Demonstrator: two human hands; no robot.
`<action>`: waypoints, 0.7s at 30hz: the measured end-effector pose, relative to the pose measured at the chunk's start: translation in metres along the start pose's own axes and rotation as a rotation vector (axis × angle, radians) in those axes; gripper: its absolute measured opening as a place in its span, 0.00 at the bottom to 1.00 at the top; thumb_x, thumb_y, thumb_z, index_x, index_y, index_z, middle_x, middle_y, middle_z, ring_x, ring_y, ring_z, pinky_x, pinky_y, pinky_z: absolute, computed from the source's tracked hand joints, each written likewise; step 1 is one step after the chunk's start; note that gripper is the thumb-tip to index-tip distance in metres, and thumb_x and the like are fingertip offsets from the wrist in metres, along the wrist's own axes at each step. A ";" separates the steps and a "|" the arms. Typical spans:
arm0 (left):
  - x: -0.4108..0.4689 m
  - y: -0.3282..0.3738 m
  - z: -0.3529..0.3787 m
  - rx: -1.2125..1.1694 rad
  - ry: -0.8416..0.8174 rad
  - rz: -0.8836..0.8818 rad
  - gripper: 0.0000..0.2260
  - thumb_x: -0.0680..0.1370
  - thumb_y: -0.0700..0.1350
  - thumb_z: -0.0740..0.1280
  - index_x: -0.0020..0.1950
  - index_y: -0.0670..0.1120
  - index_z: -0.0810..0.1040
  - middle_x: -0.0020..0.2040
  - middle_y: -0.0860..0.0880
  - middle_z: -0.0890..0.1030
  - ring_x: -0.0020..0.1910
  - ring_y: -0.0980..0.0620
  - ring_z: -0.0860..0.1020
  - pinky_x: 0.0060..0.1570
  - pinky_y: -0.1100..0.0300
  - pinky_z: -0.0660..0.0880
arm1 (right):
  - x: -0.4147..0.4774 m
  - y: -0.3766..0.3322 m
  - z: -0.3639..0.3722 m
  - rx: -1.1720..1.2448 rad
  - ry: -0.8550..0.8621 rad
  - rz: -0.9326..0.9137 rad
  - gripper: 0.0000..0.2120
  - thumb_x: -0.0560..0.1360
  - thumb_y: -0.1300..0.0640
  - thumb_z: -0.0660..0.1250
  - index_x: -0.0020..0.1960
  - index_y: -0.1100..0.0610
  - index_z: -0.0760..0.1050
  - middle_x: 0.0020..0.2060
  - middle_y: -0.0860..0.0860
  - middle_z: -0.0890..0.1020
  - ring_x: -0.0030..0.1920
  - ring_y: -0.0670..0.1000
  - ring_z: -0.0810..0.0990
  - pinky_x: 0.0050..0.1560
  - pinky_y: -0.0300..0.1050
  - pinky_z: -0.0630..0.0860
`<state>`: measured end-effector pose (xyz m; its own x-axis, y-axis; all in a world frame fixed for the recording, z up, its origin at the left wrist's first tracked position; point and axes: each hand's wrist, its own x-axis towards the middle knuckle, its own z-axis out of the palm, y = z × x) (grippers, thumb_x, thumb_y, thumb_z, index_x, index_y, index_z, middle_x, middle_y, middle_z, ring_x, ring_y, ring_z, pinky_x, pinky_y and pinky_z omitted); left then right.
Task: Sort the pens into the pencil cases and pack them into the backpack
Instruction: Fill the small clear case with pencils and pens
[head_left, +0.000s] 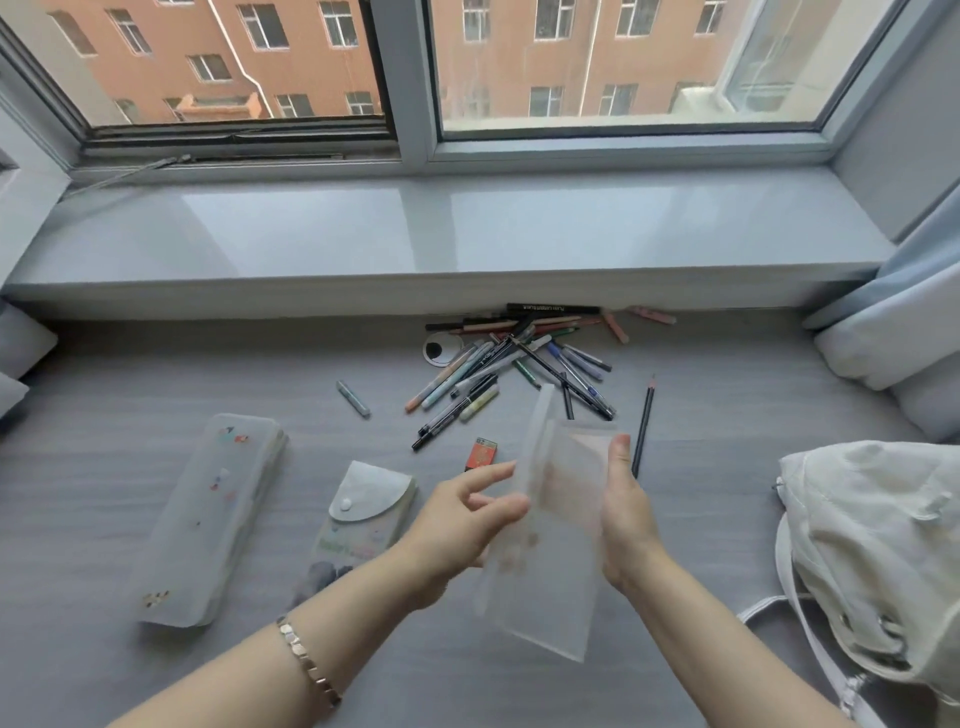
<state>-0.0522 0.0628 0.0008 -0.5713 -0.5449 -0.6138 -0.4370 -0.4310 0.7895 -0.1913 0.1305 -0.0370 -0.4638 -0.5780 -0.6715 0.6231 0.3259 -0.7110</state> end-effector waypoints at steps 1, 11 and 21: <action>0.003 0.001 -0.001 -0.073 -0.013 -0.030 0.25 0.62 0.51 0.73 0.59 0.51 0.78 0.46 0.47 0.83 0.43 0.49 0.80 0.45 0.53 0.76 | 0.002 -0.006 -0.004 -0.037 0.020 -0.029 0.29 0.77 0.38 0.48 0.49 0.58 0.79 0.50 0.59 0.82 0.50 0.58 0.81 0.54 0.50 0.76; 0.030 0.011 -0.009 -0.129 0.301 0.095 0.12 0.74 0.44 0.68 0.51 0.60 0.76 0.42 0.44 0.81 0.37 0.56 0.80 0.34 0.65 0.72 | 0.079 -0.052 -0.048 -1.154 0.494 -0.176 0.22 0.74 0.61 0.63 0.66 0.62 0.61 0.61 0.65 0.70 0.60 0.65 0.71 0.58 0.53 0.70; 0.036 0.003 -0.018 -0.067 0.491 0.143 0.22 0.64 0.54 0.71 0.58 0.59 0.73 0.53 0.39 0.78 0.49 0.48 0.77 0.41 0.67 0.69 | 0.068 -0.036 -0.015 -1.042 0.261 -0.324 0.16 0.74 0.65 0.61 0.62 0.64 0.68 0.59 0.61 0.72 0.57 0.61 0.72 0.57 0.48 0.68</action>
<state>-0.0615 0.0285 -0.0193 -0.2215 -0.8681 -0.4443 -0.3237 -0.3643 0.8732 -0.2548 0.0907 -0.0607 -0.7026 -0.6144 -0.3589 -0.3253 0.7259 -0.6060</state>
